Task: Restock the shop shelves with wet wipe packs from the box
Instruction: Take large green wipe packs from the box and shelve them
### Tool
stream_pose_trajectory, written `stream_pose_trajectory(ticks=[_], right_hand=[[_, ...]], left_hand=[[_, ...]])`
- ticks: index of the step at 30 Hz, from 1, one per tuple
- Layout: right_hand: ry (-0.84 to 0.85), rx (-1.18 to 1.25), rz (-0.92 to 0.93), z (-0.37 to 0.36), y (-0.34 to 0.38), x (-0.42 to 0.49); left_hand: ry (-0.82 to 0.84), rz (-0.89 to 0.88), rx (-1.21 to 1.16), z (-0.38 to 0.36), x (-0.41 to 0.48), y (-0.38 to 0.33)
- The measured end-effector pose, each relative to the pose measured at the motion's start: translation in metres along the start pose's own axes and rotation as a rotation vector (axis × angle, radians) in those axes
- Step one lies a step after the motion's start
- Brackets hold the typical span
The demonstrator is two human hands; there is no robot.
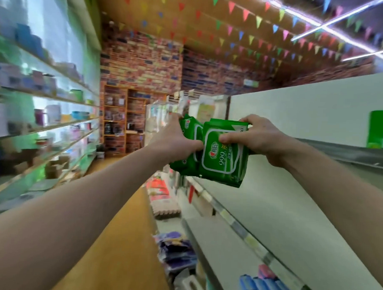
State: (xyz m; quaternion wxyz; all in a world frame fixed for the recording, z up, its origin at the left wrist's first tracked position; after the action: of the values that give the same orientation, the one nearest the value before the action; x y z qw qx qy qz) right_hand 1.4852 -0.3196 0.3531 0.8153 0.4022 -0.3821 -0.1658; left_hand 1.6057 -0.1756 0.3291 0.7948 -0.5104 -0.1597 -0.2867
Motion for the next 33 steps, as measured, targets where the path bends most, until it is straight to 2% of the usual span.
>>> stream_pose_trajectory(ticks=[14,20,33], right_hand=[[-0.453,-0.082,-0.009,0.122,-0.021,0.05],[-0.638,-0.16,-0.033,0.152,-0.029,0.063],[-0.908,-0.21,-0.014,0.19,-0.047,0.085]], left_hand=[[0.092,-0.282,-0.196,-0.114,0.071,-0.115],[0.177,-0.407,-0.29,-0.155,0.096,-0.146],[0.301,-0.524,-0.478,-0.223,0.131,-0.195]])
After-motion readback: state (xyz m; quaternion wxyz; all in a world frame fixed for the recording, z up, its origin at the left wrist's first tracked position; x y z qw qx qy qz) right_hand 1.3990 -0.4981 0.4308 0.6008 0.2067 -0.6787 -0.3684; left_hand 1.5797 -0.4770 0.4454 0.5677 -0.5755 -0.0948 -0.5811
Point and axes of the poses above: each hand's wrist, its own x-axis towards the middle knuckle, its own z-axis out of the back of the hand, y = z × x, the point moved 4 cm from there along x, towards the middle knuckle, and after that the axes turned 13 degrees about -y, right-handed, at the moved point
